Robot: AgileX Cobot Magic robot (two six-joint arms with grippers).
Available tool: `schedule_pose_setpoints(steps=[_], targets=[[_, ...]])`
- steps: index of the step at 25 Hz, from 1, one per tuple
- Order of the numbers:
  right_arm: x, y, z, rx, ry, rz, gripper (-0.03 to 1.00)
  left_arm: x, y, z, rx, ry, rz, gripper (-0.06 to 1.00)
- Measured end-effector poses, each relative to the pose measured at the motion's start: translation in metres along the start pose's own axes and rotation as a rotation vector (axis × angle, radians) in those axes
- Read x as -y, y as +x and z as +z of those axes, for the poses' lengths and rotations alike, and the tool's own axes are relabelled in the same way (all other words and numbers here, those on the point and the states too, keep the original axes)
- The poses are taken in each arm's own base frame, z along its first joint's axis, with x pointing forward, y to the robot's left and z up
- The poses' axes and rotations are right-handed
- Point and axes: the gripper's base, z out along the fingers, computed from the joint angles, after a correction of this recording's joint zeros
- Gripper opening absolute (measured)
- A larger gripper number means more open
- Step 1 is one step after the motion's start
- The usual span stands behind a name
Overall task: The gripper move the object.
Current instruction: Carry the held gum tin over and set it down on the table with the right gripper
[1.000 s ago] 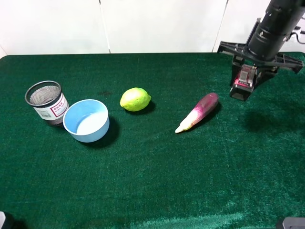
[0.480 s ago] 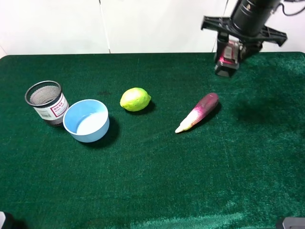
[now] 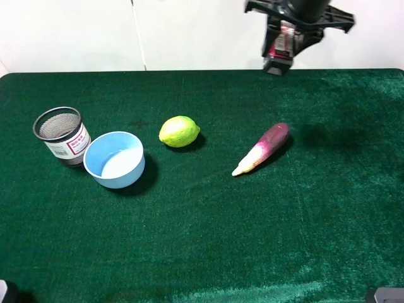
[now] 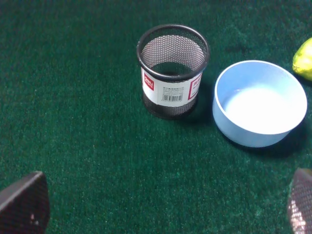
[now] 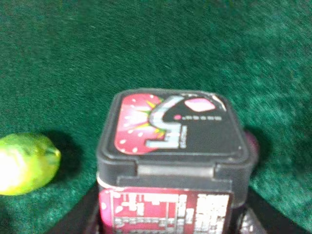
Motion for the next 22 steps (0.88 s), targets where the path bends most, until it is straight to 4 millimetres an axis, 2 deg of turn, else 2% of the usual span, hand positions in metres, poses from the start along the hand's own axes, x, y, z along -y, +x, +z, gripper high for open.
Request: schedule_pose_setpoints(steps=[7,15,22], targets=[[-0.039,-0.009,0.03,-0.019,-0.021,-0.103,0.34,0.0,0.0,0.0,0.0,0.0,0.0,0.99],[-0.076,-0.007,0.069,-0.058,-0.032,-0.221,0.34,0.0,0.0,0.0,0.0,0.0,0.0,0.99],[-0.086,0.001,0.103,-0.098,-0.026,-0.27,0.34,0.0,0.0,0.0,0.0,0.0,0.0,0.99]])
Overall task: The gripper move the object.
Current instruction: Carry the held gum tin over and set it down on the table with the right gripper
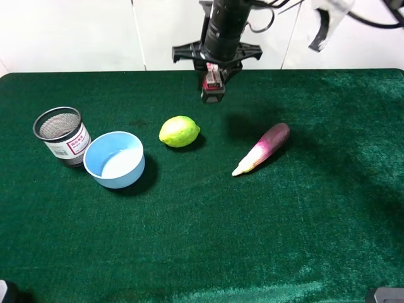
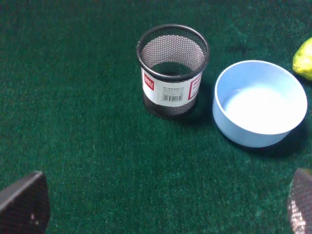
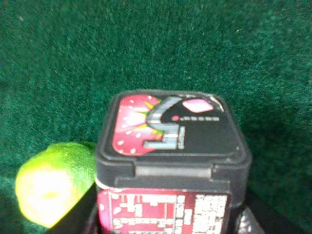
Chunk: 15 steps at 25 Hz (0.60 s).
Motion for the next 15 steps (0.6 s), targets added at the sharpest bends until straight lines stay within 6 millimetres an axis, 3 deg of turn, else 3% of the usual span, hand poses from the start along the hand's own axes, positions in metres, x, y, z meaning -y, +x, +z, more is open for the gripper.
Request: schedule_pose_setpoints(steps=[15], targets=[[0.003,0.009,0.059,-0.092,0.088,-0.136,0.34,0.0,0.0,0.0,0.001,0.0,0.0,0.99]])
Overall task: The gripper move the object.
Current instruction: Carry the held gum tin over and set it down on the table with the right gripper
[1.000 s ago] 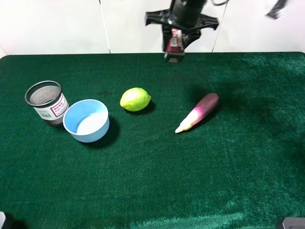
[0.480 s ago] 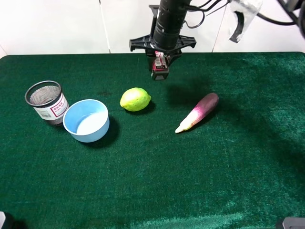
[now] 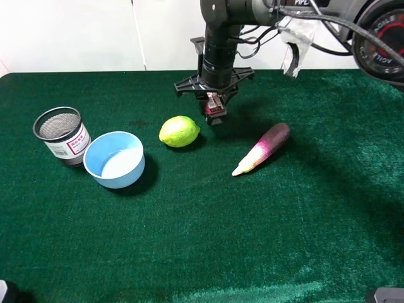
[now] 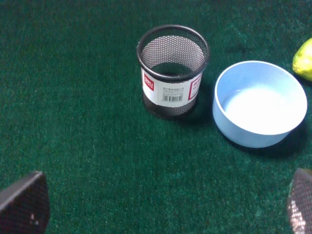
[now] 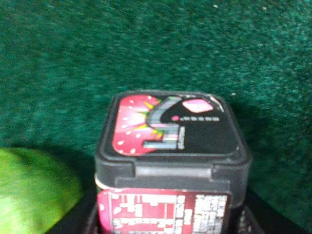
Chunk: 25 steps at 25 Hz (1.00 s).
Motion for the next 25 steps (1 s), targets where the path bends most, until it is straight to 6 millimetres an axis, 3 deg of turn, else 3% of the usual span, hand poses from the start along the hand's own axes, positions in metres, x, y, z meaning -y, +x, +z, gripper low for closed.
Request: schedule_pose_setpoints(steps=[7,17,21,25], targets=[[0.003,0.002,0.017,-0.029,0.036,-0.038,0.34,0.0,0.0,0.0,0.0,0.0,0.0,0.99],[0.006,0.002,0.018,-0.031,0.065,-0.058,0.35,0.0,0.0,0.0,0.0,0.0,0.0,0.99],[0.006,0.002,0.018,-0.034,0.067,-0.059,0.61,0.0,0.0,0.0,0.001,0.0,0.0,0.99],[0.006,0.003,0.018,-0.04,0.069,-0.059,0.68,0.0,0.0,0.0,0.001,0.0,0.0,0.99]])
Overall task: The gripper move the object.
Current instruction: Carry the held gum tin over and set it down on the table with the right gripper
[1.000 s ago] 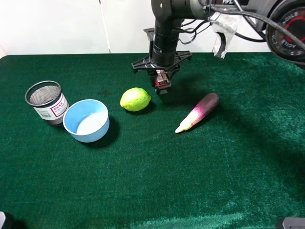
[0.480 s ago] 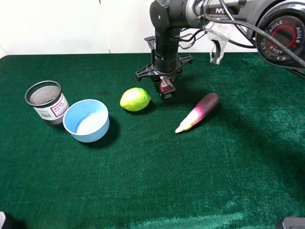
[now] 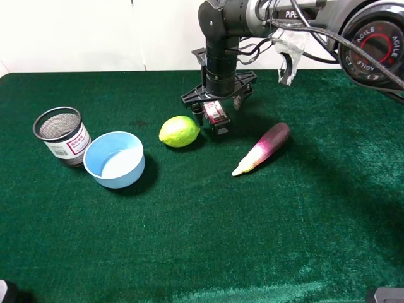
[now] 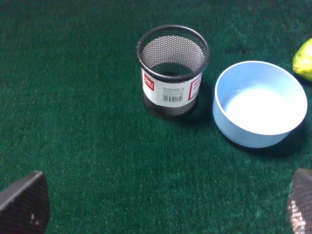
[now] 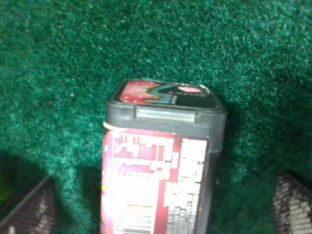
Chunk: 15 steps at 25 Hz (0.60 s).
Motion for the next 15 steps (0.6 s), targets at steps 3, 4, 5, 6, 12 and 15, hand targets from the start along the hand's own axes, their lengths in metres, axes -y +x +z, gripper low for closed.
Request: schedule_pose_setpoints(steps=[3,4,5,6,12,15], targets=[[0.0,0.0,0.0,-0.004,0.002,-0.001,0.69,0.0,0.0,0.0,0.0,0.0,0.0,0.99],[0.001,0.001,0.0,-0.007,0.006,-0.003,0.69,0.0,0.0,0.0,0.0,0.0,0.0,0.99],[0.001,0.001,-0.001,-0.011,0.009,-0.004,0.69,0.0,0.0,0.0,0.0,0.0,0.0,0.99],[0.002,0.001,-0.002,-0.012,0.015,-0.007,0.69,0.0,0.0,0.0,0.0,0.0,0.0,0.99],[0.005,0.001,-0.035,0.028,0.031,-0.012,0.7,-0.001,0.0,0.0,0.0,-0.006,0.002,0.99],[0.007,0.002,-0.052,0.047,0.032,-0.015,0.7,-0.001,0.0,0.0,0.0,-0.006,0.002,0.99]])
